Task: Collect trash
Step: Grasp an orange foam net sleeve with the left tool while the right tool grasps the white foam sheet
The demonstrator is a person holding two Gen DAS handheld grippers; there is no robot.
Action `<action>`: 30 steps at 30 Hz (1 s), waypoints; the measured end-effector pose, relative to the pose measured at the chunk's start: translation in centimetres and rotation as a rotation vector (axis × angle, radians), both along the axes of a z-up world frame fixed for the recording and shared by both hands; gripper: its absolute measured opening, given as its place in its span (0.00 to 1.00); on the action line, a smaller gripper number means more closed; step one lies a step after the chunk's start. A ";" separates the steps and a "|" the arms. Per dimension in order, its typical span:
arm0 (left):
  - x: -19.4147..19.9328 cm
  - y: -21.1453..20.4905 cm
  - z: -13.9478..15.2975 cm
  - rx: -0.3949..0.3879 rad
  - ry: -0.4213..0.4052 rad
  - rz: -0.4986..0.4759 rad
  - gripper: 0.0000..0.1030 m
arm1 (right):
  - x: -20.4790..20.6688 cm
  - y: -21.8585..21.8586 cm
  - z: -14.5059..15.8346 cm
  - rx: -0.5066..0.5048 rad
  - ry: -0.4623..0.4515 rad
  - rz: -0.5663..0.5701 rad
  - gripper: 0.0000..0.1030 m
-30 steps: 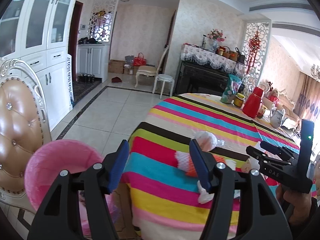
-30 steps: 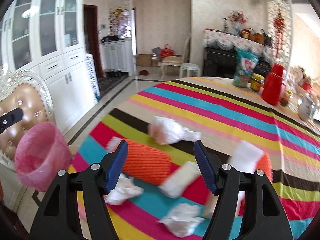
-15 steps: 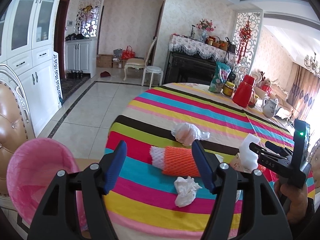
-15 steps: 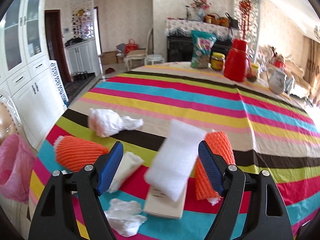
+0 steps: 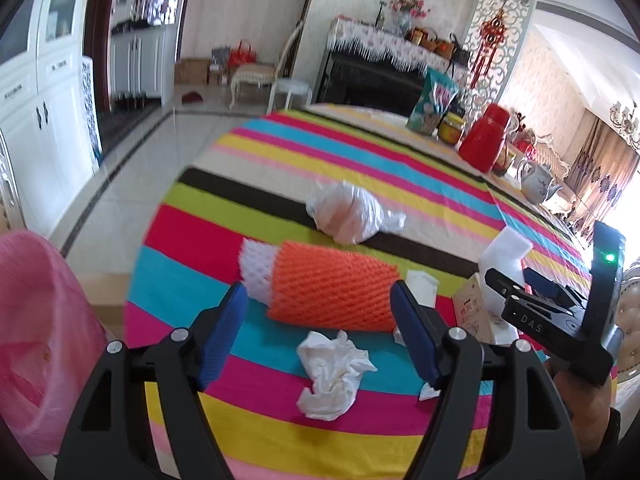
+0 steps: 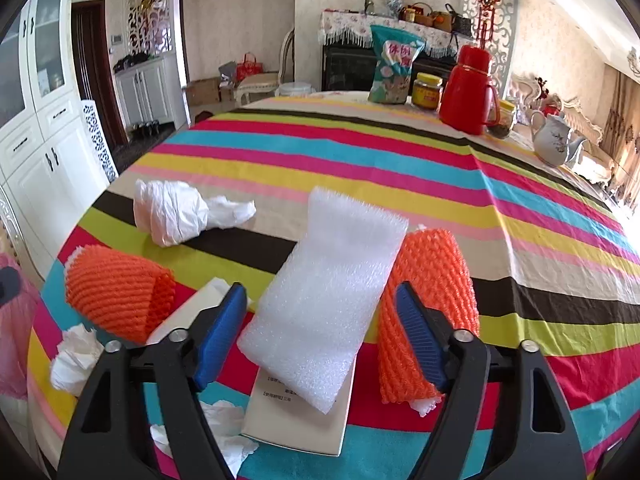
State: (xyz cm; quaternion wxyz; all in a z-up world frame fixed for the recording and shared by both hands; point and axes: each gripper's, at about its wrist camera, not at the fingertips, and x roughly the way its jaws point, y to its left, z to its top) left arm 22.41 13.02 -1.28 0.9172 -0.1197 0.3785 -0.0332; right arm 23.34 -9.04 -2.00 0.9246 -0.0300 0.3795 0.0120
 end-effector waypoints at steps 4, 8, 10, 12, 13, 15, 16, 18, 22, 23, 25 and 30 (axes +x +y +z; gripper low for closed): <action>2.0 -0.8 -1.9 -0.028 0.070 0.003 0.75 | 0.3 -0.1 -0.3 0.004 0.010 0.018 0.59; 4.0 -1.4 -3.5 -0.058 0.137 0.017 0.79 | 0.3 -0.1 -0.3 0.003 0.011 0.026 0.57; 5.0 -1.6 -4.4 -0.076 0.177 0.035 0.79 | 0.3 -0.1 -0.3 0.006 0.011 0.033 0.57; 6.0 -1.6 -5.1 -0.096 0.204 0.050 0.79 | 0.3 -0.2 -0.3 0.013 0.012 0.036 0.56; 6.4 -1.6 -5.4 -0.094 0.214 0.061 0.79 | 0.2 -0.2 -0.2 0.016 0.012 0.042 0.56; 7.1 -1.7 -5.8 -0.088 0.229 0.066 0.70 | 0.2 -0.2 -0.2 0.022 0.012 0.049 0.55; 7.3 -1.8 -5.9 -0.080 0.231 0.061 0.65 | 0.2 -0.2 -0.1 0.026 0.014 0.054 0.55; 7.5 -1.9 -6.0 -0.061 0.227 0.055 0.45 | 0.1 -0.3 0.0 0.033 0.011 0.057 0.55; 7.2 -1.7 -5.3 -0.061 0.188 0.042 0.26 | -0.1 -0.7 0.8 0.058 -0.003 0.064 0.55; 7.0 -1.6 -4.9 -0.059 0.172 0.038 0.25 | -0.3 -0.8 1.1 0.067 -0.008 0.067 0.55; 6.5 -1.7 -4.2 -0.056 0.149 0.034 0.23 | -0.6 -0.8 1.8 0.078 -0.019 0.072 0.55; 5.1 -1.4 -1.9 -0.032 0.085 0.026 0.22 | -1.2 -1.0 3.2 0.094 -0.048 0.075 0.55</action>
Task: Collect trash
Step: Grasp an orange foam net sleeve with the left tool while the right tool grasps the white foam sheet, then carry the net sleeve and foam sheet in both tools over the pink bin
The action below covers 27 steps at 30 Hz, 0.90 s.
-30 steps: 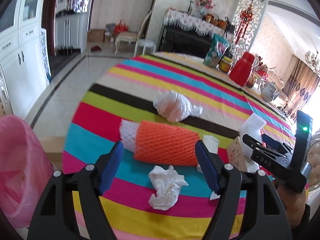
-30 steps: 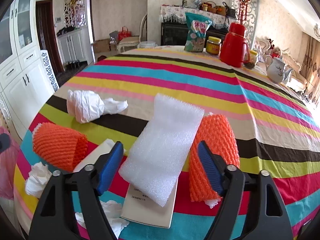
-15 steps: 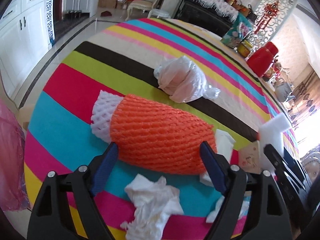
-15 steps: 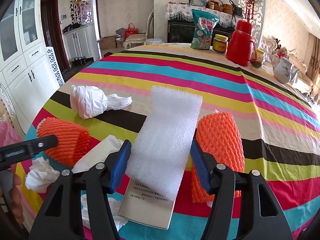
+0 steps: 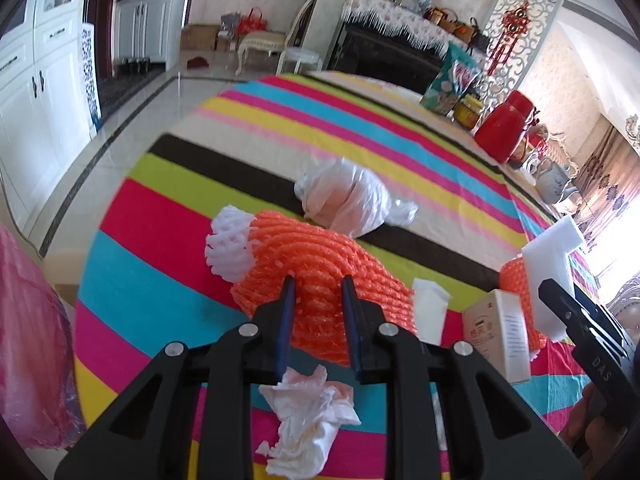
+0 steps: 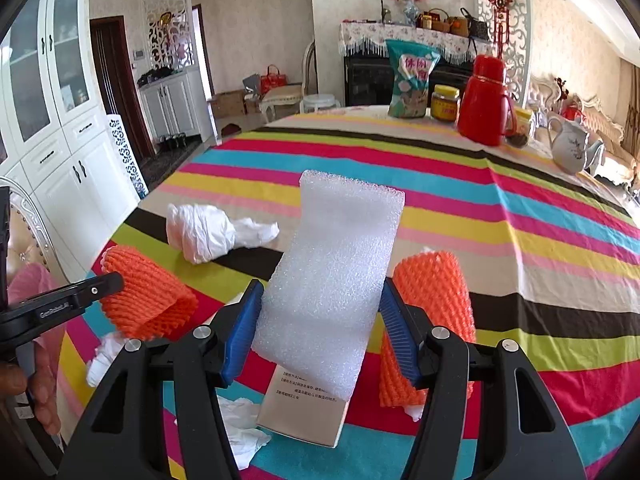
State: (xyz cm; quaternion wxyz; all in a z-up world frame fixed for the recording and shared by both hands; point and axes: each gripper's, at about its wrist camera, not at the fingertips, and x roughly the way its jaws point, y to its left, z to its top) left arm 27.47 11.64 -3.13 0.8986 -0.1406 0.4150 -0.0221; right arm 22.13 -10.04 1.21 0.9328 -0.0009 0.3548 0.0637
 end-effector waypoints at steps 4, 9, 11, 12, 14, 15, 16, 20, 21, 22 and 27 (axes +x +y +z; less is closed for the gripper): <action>-1.3 0.4 1.7 0.021 -0.044 0.005 0.21 | -0.4 0.1 0.8 0.002 -0.019 0.003 0.55; -2.6 1.1 3.4 0.026 -0.082 0.011 0.20 | -1.0 0.1 1.9 0.005 -0.041 0.010 0.55; -3.3 1.5 4.1 0.032 -0.098 0.016 0.20 | -1.3 0.3 2.3 0.006 -0.050 0.017 0.55; -3.5 1.6 4.4 0.034 -0.105 0.018 0.20 | -1.4 0.4 2.4 0.007 -0.054 0.021 0.55; -4.3 2.1 5.1 0.035 -0.121 0.025 0.20 | -1.8 0.8 2.8 0.008 -0.062 0.031 0.55; -4.7 2.4 5.4 0.036 -0.126 0.029 0.20 | -2.0 0.9 2.9 0.008 -0.064 0.036 0.55; -5.1 2.7 5.8 0.039 -0.134 0.035 0.20 | -2.1 1.1 3.0 0.008 -0.067 0.040 0.55; -6.7 4.4 7.2 0.046 -0.163 0.063 0.20 | -2.6 2.0 3.6 0.006 -0.077 0.056 0.55; -7.2 5.0 7.6 0.049 -0.172 0.073 0.20 | -2.7 2.3 3.8 0.005 -0.080 0.059 0.55; -7.7 5.5 8.0 0.051 -0.179 0.083 0.20 | -2.8 2.6 4.0 0.004 -0.084 0.063 0.55; -10.1 8.4 9.3 0.056 -0.209 0.132 0.20 | -3.4 4.1 4.7 0.005 -0.096 0.091 0.55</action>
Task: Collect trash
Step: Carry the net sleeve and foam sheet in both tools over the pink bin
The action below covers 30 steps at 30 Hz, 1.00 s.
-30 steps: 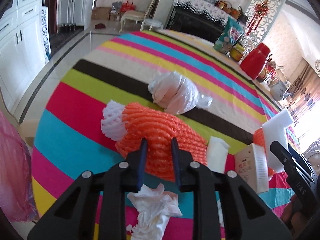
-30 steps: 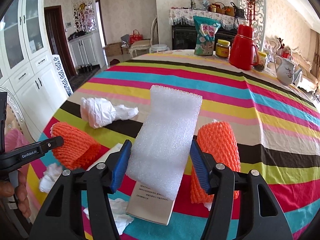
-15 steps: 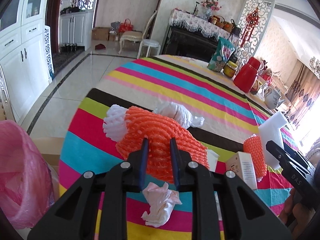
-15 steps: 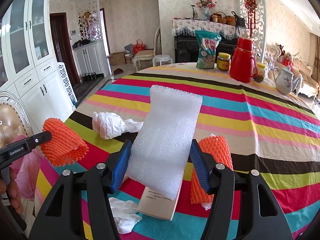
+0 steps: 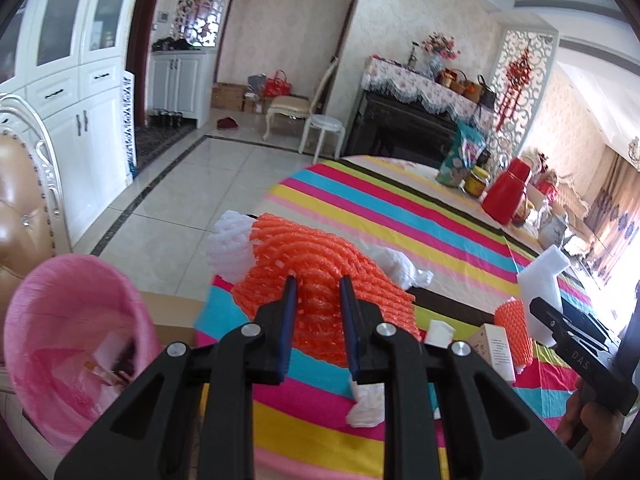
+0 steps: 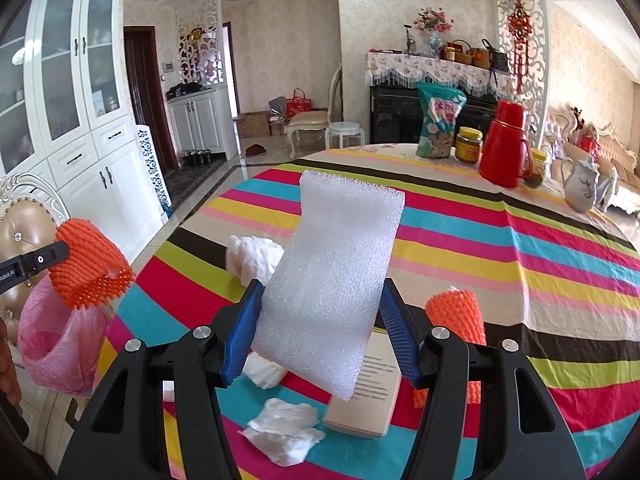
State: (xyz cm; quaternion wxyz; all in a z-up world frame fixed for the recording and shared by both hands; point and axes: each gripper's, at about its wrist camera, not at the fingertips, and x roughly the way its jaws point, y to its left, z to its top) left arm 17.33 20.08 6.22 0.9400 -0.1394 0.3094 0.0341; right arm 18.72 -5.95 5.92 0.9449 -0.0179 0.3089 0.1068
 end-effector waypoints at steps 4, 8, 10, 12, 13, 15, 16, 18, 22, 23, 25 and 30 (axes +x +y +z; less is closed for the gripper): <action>-2.0 2.8 0.9 0.003 -0.019 0.046 0.20 | -0.3 1.6 0.6 0.000 -0.009 0.029 0.55; -4.2 5.8 1.6 0.006 -0.034 0.097 0.20 | -0.6 3.4 1.1 -0.001 -0.015 0.060 0.55; -5.1 7.2 1.9 0.011 -0.040 0.120 0.20 | -0.7 4.4 1.3 -0.002 -0.018 0.079 0.55; -6.1 8.5 2.1 0.010 -0.044 0.142 0.20 | -0.8 5.4 1.5 -0.002 -0.020 0.095 0.55; -6.6 9.2 2.3 0.012 -0.045 0.154 0.20 | -0.9 5.8 1.6 -0.002 -0.021 0.102 0.55; -7.4 10.3 2.3 0.014 -0.047 0.174 0.20 | -1.1 7.1 1.8 -0.005 -0.025 0.121 0.55; -7.6 10.7 2.4 0.017 -0.048 0.183 0.20 | -1.3 7.8 1.9 -0.006 -0.026 0.134 0.55; -8.3 11.8 2.4 0.019 -0.049 0.202 0.20 | -1.4 9.2 2.0 -0.009 -0.027 0.153 0.55; -9.5 13.8 2.4 0.020 -0.049 0.236 0.20 | -1.9 12.1 2.4 -0.010 -0.030 0.201 0.55; -9.9 14.3 2.4 0.021 -0.049 0.244 0.20 | -2.1 12.9 2.4 -0.010 -0.030 0.212 0.55; -10.6 15.3 2.3 0.019 -0.050 0.261 0.20 | -2.4 14.4 2.5 -0.013 -0.031 0.235 0.55; -12.3 17.6 2.3 0.023 -0.052 0.302 0.20 | -3.2 18.2 2.8 -0.016 -0.031 0.291 0.55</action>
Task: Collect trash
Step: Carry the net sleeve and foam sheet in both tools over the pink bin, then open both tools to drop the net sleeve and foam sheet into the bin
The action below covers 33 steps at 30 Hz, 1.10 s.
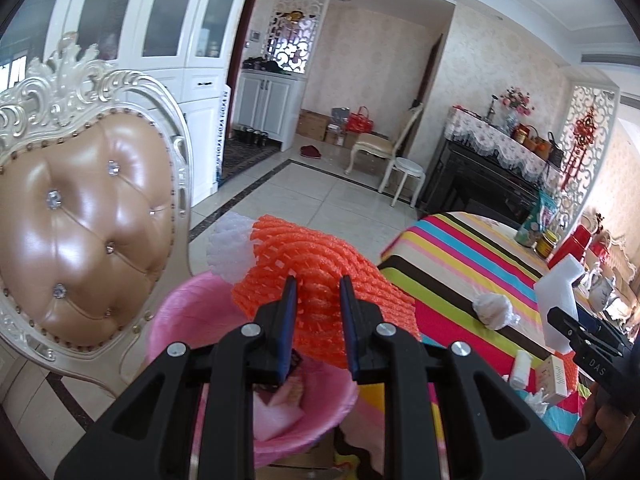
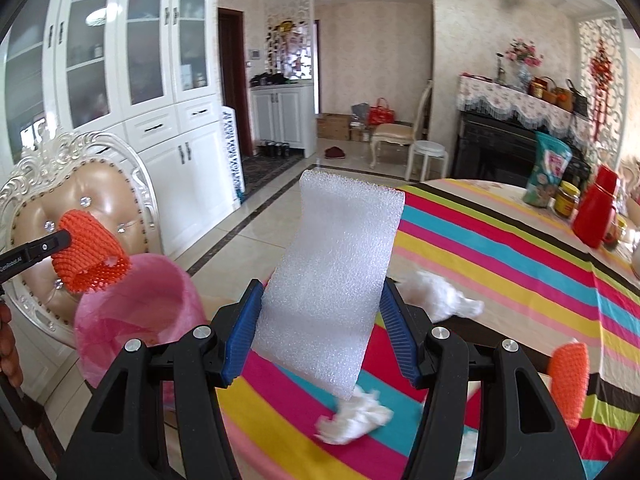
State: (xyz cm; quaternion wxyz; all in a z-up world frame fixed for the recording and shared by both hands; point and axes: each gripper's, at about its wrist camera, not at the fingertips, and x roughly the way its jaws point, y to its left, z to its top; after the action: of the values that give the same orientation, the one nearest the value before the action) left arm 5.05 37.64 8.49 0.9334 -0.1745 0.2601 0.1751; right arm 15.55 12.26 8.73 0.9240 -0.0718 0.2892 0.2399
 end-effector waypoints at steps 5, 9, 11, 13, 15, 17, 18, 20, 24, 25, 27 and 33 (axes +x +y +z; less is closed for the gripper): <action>-1.5 2.1 -0.2 0.006 0.006 0.027 0.20 | -1.2 4.5 0.1 -0.002 0.004 0.068 0.55; -2.2 3.6 -0.3 0.010 0.010 0.041 0.20 | -1.9 7.8 -0.1 -0.012 0.008 0.119 0.55; -2.4 4.2 -0.4 0.010 0.011 0.047 0.20 | -2.2 9.4 0.0 -0.017 0.006 0.140 0.55; -2.6 4.9 -0.6 0.009 0.012 0.054 0.20 | -2.5 10.9 -0.2 -0.020 0.008 0.164 0.55; -2.8 5.5 -0.6 0.008 0.014 0.060 0.20 | -2.7 12.6 -0.4 -0.026 0.016 0.192 0.55; -2.9 5.8 -0.7 0.008 0.016 0.067 0.20 | -2.9 13.9 -0.8 -0.029 0.026 0.214 0.55; -3.0 6.0 -0.7 0.009 0.018 0.069 0.20 | -2.9 14.4 -0.9 -0.029 0.033 0.223 0.55; -3.1 6.3 -0.7 0.014 0.022 0.074 0.20 | -3.1 15.7 -1.4 -0.038 0.041 0.240 0.55; -3.2 7.1 -0.9 0.022 0.030 0.087 0.20 | -3.4 17.8 -2.3 -0.055 0.054 0.272 0.55; -3.2 7.2 -0.9 0.022 0.031 0.089 0.20 | -3.4 18.4 -2.5 -0.062 0.058 0.280 0.55; -3.2 7.6 -1.0 0.026 0.036 0.094 0.20 | -3.4 19.1 -2.8 -0.068 0.064 0.290 0.55; -3.0 8.6 -1.5 0.029 0.052 0.110 0.20 | -3.3 20.9 -3.6 -0.082 0.074 0.316 0.55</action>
State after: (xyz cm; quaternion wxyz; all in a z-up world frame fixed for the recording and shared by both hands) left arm 2.05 46.21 6.95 0.9177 -0.1705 0.2718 0.2343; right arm 12.27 33.19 5.11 0.8597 -0.1450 0.3175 0.3728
